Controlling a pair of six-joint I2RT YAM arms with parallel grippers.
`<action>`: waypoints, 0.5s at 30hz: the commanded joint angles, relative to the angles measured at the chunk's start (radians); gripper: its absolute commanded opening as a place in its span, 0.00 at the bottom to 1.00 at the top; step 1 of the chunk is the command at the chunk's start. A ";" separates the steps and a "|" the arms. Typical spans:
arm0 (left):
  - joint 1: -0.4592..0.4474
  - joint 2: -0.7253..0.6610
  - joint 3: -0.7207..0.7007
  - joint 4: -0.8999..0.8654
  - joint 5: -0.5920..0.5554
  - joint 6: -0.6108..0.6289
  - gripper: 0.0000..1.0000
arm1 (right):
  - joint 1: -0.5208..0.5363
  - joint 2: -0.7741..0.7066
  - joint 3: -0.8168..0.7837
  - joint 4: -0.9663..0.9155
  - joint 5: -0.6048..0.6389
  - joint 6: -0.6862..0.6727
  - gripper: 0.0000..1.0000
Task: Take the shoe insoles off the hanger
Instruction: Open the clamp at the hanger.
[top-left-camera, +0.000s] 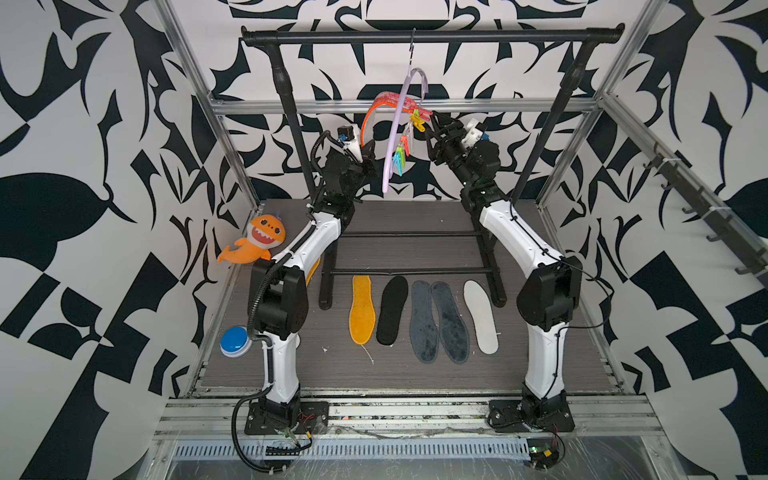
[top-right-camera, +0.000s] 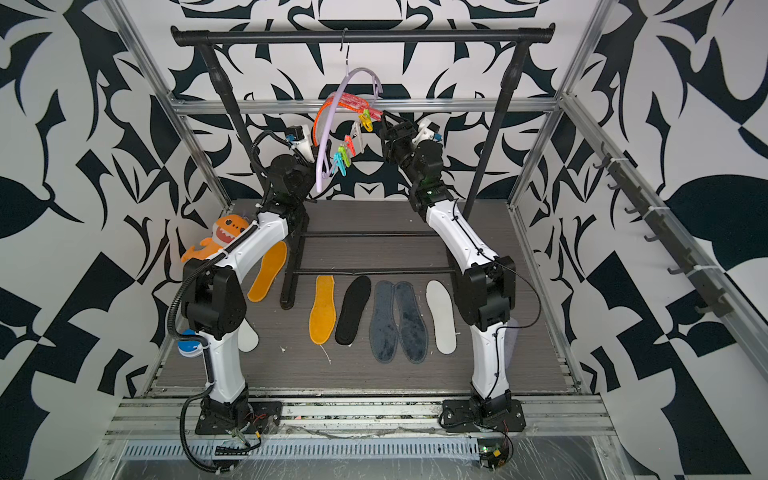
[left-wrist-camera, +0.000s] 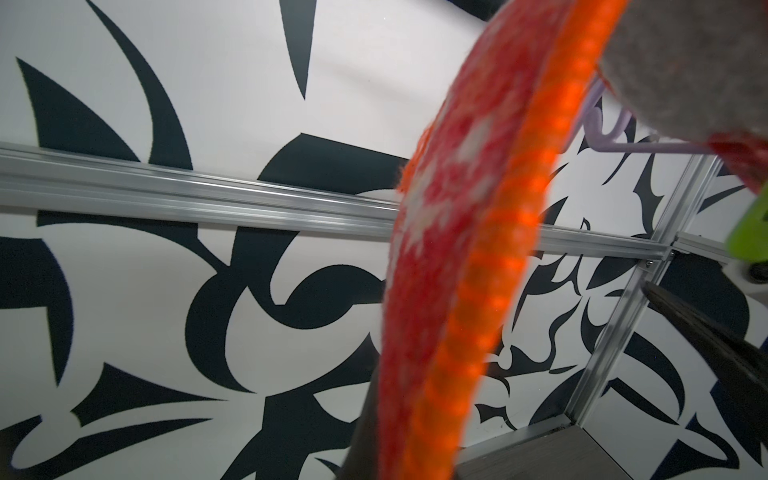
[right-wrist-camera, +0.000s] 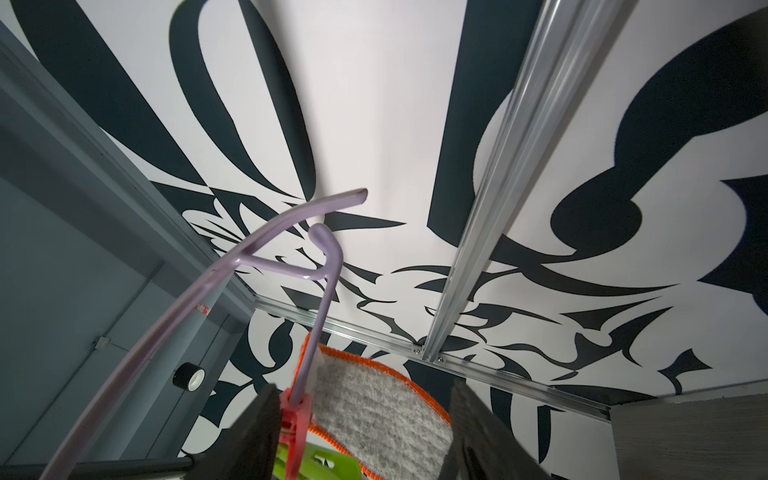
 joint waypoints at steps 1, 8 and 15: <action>0.008 -0.001 0.000 0.038 0.009 -0.011 0.00 | 0.003 -0.102 -0.043 0.099 0.065 -0.016 0.69; 0.008 -0.003 -0.001 0.038 0.012 -0.012 0.00 | 0.004 -0.087 0.021 0.083 0.020 -0.019 0.65; 0.009 -0.007 -0.006 0.040 0.018 -0.015 0.00 | 0.012 -0.071 0.044 0.048 0.028 -0.001 0.66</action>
